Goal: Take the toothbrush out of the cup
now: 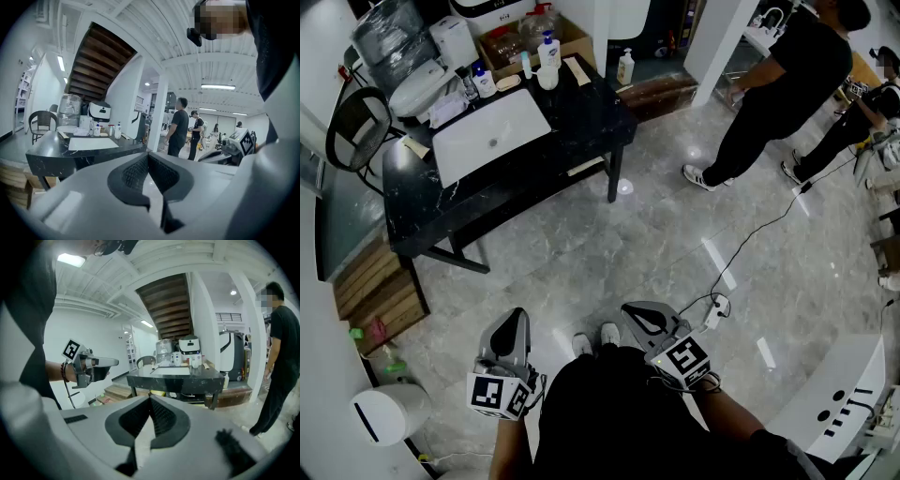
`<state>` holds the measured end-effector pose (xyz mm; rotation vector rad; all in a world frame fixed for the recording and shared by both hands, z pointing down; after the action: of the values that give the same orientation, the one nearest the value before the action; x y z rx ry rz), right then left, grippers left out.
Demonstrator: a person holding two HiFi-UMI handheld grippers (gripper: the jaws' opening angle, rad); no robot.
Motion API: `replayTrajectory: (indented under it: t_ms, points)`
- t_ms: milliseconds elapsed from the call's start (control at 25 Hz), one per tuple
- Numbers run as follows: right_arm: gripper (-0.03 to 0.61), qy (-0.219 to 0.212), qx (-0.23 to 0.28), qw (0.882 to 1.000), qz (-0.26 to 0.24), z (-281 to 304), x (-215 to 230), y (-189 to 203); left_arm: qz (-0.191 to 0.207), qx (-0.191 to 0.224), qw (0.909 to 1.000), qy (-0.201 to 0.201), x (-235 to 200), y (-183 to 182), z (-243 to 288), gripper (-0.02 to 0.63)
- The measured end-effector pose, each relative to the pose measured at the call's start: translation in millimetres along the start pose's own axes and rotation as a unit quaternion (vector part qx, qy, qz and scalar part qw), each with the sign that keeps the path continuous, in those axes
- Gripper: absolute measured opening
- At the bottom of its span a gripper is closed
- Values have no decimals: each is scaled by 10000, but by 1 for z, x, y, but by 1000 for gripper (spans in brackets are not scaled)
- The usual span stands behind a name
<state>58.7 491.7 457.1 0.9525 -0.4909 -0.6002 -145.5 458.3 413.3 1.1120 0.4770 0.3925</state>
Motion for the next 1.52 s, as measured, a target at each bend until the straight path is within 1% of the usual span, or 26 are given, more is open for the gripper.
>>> replayTrajectory:
  t_ms: [280,440,520,600,720,960,1080,1320,1440,1520]
  points:
    - [14,-120,60,9997,-213,2,34,8,24,-4,10000,-41,20,-2,29,9]
    - [14,-168,263,9993,-217,3,46,3,10,-56,9999,-86,23,-2,38,9]
    - [14,-147,300,9991,-272,1,52,2,49,-33,10000,-68,25,-4,42,9]
    - [14,-93,254,9991,-318,2,60,3,-1,3,9999,-108,25,-8,47,9]
    - [14,-49,260,9994,-223,8,71,1,10,4,9999,-117,20,-11,56,9]
    - [14,5,195,9996,-212,25,89,-9,-30,51,10000,-76,4,-22,81,9]
    - [14,55,199,9998,-73,36,103,-20,-2,104,9999,21,-6,-34,93,9]
    - [14,196,267,9994,46,77,133,-48,-46,85,9998,150,-46,-50,134,9]
    - [15,153,306,9992,201,97,140,-63,3,71,9997,230,-65,-60,150,9]
    - [15,137,263,9994,190,111,143,-70,-3,57,9997,248,-79,-65,160,9]
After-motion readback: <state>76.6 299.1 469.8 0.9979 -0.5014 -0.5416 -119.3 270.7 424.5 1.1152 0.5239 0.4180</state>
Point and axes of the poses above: the fingertips, and each gripper's own axes: z forward along the fingers, x to its right, y out of its underside, the point moved 2 cm from there along -z, backward along the fingers, and after that the axes turned 7 degrees about -x, right-handed, at the moved point
